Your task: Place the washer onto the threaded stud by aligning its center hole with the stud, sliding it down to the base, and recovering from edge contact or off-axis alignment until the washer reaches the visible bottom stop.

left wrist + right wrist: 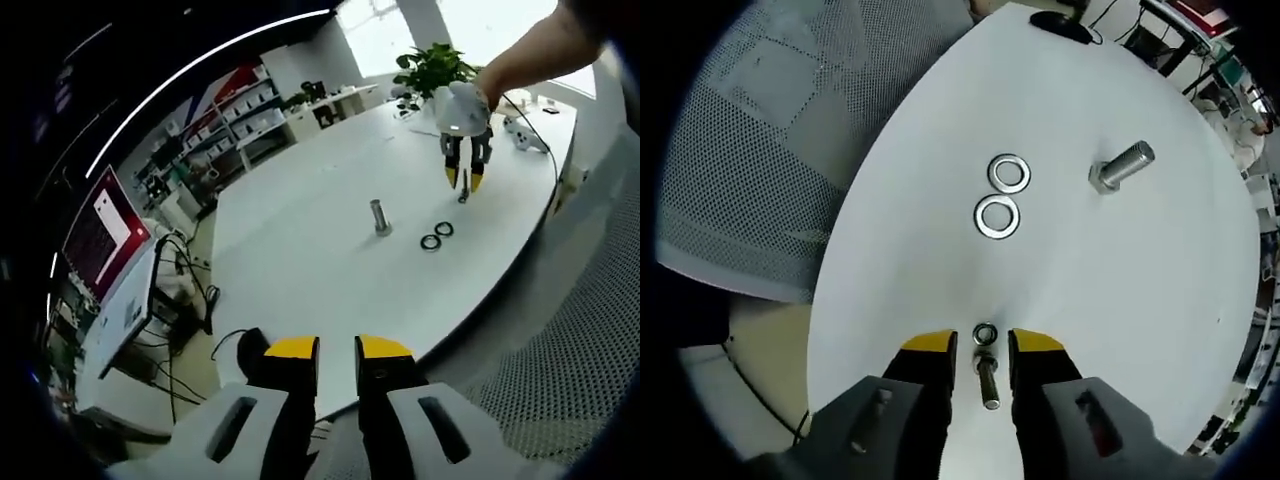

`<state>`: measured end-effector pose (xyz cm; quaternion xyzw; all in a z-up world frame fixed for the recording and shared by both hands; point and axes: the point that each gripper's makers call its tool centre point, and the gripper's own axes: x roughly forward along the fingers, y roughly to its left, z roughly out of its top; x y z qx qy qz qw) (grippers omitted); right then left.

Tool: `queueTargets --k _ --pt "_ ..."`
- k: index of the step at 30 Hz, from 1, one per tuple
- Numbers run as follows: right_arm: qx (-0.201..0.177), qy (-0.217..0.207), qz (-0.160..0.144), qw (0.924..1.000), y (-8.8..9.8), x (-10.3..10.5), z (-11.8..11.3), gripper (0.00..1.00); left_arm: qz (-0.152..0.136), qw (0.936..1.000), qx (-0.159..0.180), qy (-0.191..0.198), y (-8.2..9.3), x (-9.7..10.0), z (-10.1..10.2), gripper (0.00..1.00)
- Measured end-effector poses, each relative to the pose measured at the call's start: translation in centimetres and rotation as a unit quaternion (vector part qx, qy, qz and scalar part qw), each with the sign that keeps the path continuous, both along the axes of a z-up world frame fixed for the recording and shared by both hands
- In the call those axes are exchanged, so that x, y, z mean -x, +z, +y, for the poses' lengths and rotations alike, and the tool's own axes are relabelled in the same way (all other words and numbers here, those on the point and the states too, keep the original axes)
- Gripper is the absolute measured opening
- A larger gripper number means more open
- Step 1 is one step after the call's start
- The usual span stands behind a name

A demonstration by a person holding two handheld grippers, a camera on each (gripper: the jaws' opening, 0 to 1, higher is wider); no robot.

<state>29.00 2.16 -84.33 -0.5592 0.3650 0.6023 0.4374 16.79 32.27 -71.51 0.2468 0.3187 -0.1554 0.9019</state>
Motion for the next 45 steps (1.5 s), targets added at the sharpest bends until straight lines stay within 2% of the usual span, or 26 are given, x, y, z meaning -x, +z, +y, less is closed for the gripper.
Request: queueTargets --k 8,22,26,36,45 --pt "0.013 -0.008 0.002 0.9999 -0.7 -0.8 -0.2 0.22 -0.01 0.9999 0.007 0.005 0.3 -0.2 0.2 0.11" --pt "0.032 0.0 0.004 0.9995 -2.1 -0.5 -0.7 0.22 -0.023 0.9996 0.014 0.01 0.7 -0.4 0.2 0.11" --pt "0.037 0.005 0.001 0.9993 -2.4 -0.3 -0.9 0.21 -0.019 0.9997 0.013 0.009 0.6 -0.3 0.2 0.11" --pt "0.046 0.01 -0.004 0.9989 -2.9 -0.3 -1.2 0.18 -0.019 0.9997 0.011 0.011 0.6 -0.3 0.3 0.1" --pt "0.042 -0.005 0.0 0.9991 -2.8 -0.3 -1.1 0.15 -0.022 0.9996 0.012 0.012 0.7 -0.4 0.2 0.1"
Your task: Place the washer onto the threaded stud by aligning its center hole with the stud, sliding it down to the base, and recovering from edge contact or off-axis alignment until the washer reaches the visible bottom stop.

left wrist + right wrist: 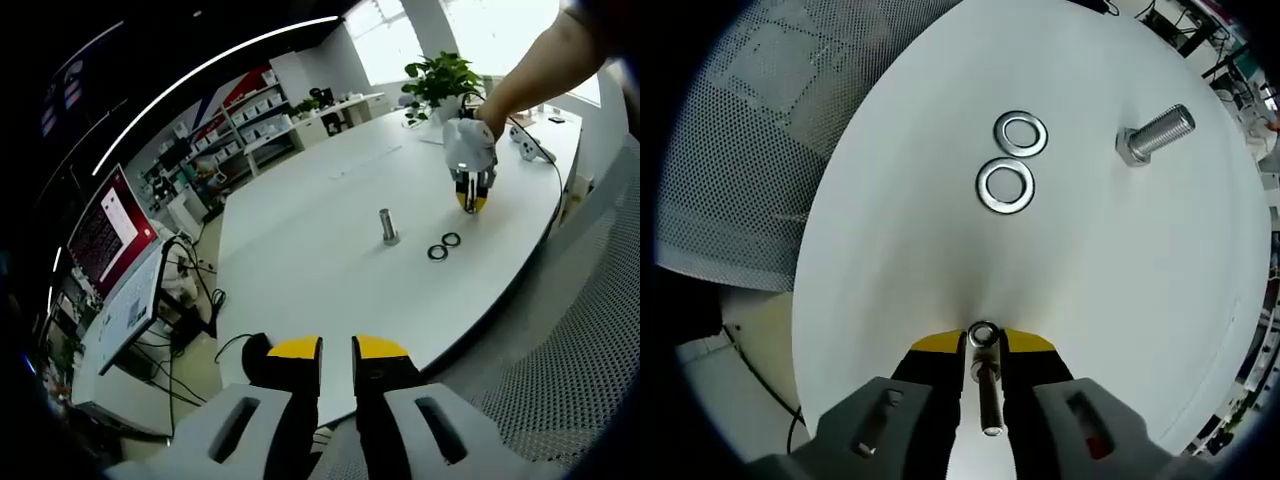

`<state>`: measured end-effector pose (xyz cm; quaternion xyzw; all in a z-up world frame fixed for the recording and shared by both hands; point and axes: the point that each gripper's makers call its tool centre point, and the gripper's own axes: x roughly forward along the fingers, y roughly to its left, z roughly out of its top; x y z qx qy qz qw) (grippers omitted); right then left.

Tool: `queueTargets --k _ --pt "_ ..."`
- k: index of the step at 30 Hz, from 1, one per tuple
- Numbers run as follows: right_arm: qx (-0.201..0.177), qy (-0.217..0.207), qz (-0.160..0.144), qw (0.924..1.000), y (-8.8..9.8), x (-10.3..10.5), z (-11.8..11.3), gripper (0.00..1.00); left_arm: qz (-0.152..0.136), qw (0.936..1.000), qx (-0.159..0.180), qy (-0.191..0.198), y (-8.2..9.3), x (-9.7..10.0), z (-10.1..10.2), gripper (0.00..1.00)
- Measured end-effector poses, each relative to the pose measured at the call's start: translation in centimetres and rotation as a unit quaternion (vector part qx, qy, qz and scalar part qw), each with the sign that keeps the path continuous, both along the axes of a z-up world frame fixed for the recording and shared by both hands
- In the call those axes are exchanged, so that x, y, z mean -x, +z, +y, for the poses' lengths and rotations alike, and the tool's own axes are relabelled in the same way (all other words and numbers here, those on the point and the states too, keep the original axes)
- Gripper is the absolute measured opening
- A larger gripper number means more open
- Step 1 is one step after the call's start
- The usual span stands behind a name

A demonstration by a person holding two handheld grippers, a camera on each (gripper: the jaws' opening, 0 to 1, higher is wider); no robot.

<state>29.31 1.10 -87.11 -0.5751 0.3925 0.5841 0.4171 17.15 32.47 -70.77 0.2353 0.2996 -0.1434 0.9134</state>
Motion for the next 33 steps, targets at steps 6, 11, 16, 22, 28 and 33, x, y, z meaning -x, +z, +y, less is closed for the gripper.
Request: queueTargets --k 6,11,16,22,28,33 --pt "-0.005 -0.006 -0.001 1.0 0.1 0.0 0.0 0.14 -0.001 1.0 0.001 0.0 0.1 0.0 -0.1 0.1" --pt "-0.019 -0.021 -0.006 0.9996 0.2 -0.4 0.4 0.14 -0.002 1.0 0.002 -0.001 0.1 0.0 -0.1 0.1" --pt "-0.031 -0.013 -0.009 0.9994 1.0 -0.2 1.2 0.14 -0.002 1.0 0.003 -0.001 0.1 0.0 -0.1 0.1" --pt "-0.042 -0.01 -0.009 0.999 2.0 0.0 2.1 0.14 -0.001 1.0 0.003 -0.001 0.1 0.0 0.0 0.1" --pt "-0.052 -0.008 -0.011 0.9986 3.2 0.4 2.7 0.14 -0.003 1.0 0.004 0.0 0.1 0.0 0.1 0.1" --pt "-0.057 -0.015 -0.011 0.9982 3.9 0.9 2.4 0.14 0.001 1.0 0.003 -0.001 -0.1 0.0 0.1 0.1"
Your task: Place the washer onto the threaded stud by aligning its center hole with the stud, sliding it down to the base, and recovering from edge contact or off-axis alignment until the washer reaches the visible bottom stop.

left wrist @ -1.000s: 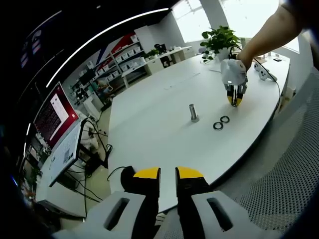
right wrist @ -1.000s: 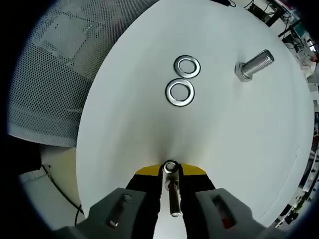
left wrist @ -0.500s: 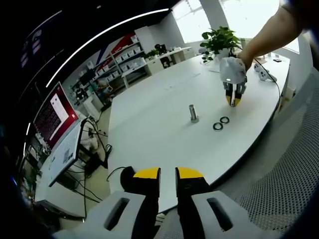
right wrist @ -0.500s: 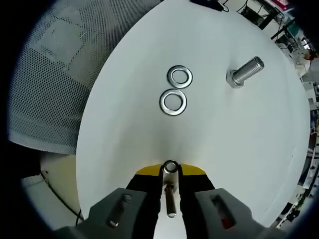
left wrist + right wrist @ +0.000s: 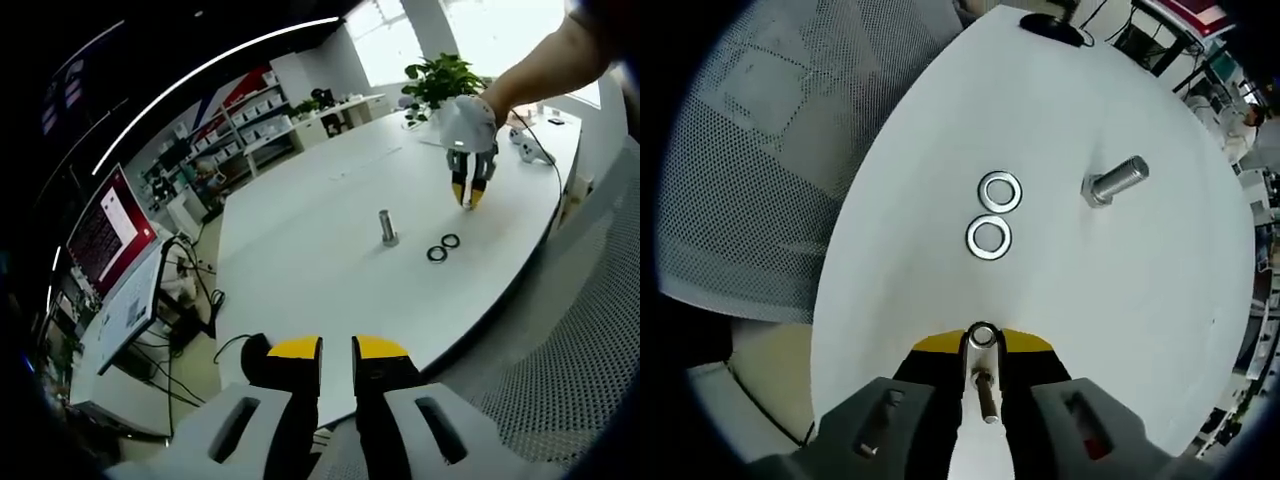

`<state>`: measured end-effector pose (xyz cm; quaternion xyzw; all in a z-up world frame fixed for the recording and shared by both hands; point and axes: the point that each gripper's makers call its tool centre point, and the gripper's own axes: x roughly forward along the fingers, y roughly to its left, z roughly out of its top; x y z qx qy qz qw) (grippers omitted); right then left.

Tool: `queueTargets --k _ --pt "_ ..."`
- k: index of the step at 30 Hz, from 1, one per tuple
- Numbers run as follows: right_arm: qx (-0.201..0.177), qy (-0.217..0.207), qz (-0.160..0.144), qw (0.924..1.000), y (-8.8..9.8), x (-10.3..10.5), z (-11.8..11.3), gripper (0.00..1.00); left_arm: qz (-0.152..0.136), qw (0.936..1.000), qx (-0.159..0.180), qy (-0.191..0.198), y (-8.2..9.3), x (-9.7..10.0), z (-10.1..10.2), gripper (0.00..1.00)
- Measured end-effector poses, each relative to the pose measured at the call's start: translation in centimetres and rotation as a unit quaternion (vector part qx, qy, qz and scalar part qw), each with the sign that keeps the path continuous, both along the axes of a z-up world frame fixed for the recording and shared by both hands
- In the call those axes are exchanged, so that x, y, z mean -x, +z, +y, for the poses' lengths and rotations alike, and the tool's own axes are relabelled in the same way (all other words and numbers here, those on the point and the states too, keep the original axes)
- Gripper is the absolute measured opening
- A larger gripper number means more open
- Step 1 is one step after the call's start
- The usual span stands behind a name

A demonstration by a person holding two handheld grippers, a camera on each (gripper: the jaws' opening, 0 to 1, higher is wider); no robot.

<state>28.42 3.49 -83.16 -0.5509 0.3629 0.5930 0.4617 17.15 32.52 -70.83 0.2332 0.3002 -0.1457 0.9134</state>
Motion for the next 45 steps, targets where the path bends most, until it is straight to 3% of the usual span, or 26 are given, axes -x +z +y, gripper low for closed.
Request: queueTargets --k 15,20,28,37,45 --pt "-0.02 -0.011 -0.011 0.9997 3.2 0.5 -1.6 0.14 0.011 0.9999 -0.008 -0.004 -0.4 0.3 -0.2 0.1" --pt "-0.021 -0.014 -0.032 0.9992 3.9 0.2 -2.3 0.14 0.002 1.0 -0.006 -0.003 0.0 0.2 -0.3 0.1" --pt "-0.05 -0.057 -0.04 0.9963 5.0 -0.1 -3.5 0.14 0.001 1.0 -0.007 -0.002 0.0 0.2 -0.2 0.09" --pt "-0.073 -0.106 -0.051 0.9904 4.8 -0.8 -4.9 0.14 -0.002 1.0 -0.004 -0.002 0.1 0.1 -0.2 0.09" --pt "-0.099 -0.17 -0.023 0.9802 3.8 -1.5 -4.7 0.14 0.002 1.0 -0.004 -0.004 -0.1 0.1 -0.2 0.09"
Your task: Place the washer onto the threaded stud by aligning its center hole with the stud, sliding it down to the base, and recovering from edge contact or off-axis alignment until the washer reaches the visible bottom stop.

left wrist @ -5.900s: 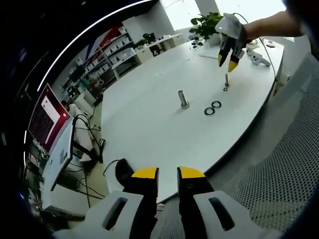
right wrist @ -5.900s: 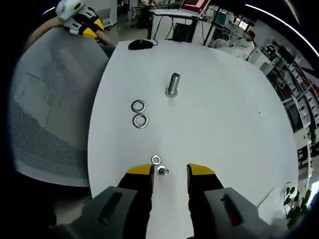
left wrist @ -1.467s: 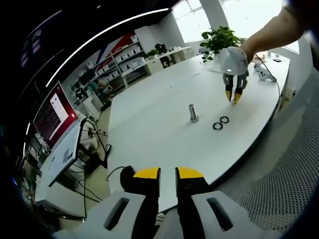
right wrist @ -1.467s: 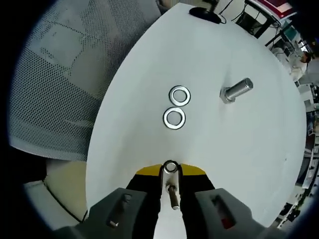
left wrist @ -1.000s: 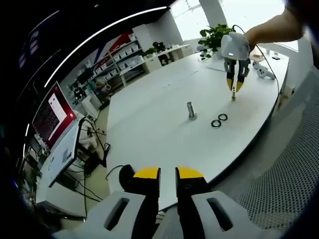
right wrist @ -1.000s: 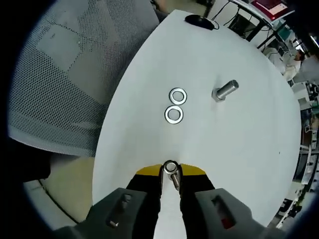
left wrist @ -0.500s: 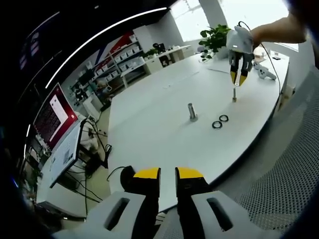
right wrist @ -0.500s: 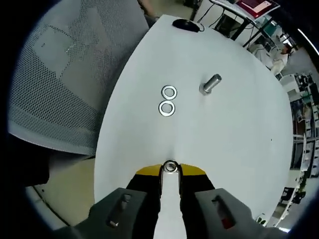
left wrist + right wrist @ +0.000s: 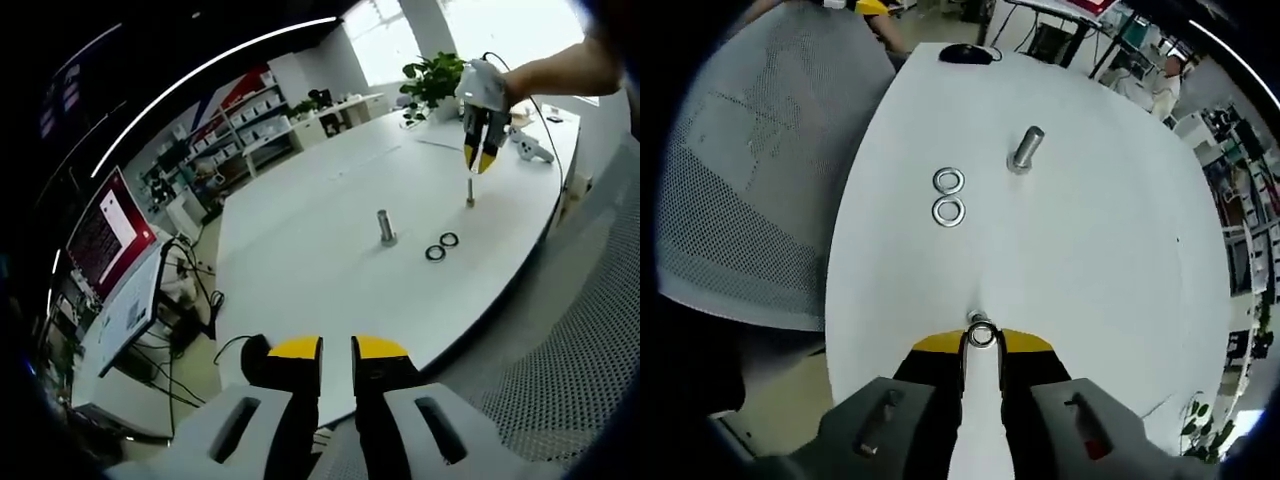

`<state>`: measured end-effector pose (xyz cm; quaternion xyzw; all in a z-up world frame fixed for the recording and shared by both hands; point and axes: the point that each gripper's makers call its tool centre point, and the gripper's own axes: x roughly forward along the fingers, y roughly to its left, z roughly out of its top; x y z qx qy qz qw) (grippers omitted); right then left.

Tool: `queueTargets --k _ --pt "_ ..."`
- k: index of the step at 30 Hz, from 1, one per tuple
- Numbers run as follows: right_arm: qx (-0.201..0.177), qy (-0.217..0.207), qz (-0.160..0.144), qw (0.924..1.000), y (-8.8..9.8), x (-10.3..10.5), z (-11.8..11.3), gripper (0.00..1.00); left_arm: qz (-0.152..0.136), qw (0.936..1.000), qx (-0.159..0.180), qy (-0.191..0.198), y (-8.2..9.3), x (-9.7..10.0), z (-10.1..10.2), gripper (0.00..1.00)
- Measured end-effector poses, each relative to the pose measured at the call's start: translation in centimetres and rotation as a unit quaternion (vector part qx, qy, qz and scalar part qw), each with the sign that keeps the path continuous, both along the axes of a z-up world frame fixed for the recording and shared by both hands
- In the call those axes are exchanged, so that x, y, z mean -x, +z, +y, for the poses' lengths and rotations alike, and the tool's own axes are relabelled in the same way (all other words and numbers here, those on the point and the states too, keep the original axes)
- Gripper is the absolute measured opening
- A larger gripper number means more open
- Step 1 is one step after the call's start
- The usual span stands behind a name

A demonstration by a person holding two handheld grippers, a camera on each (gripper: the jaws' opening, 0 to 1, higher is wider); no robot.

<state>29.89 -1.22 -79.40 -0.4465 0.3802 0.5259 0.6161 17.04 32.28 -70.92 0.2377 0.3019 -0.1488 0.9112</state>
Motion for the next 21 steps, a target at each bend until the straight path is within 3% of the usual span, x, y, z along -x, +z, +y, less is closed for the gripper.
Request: queueTargets --k 9,21 --pt "-0.003 -0.045 0.001 0.999 -1.0 -0.9 -0.3 0.14 -0.004 1.0 0.003 0.003 0.1 -0.1 0.1 0.09" --pt "-0.007 -0.052 0.008 0.9986 -1.5 -0.7 0.1 0.14 -0.005 1.0 0.004 0.005 0.2 -0.1 0.2 0.09"
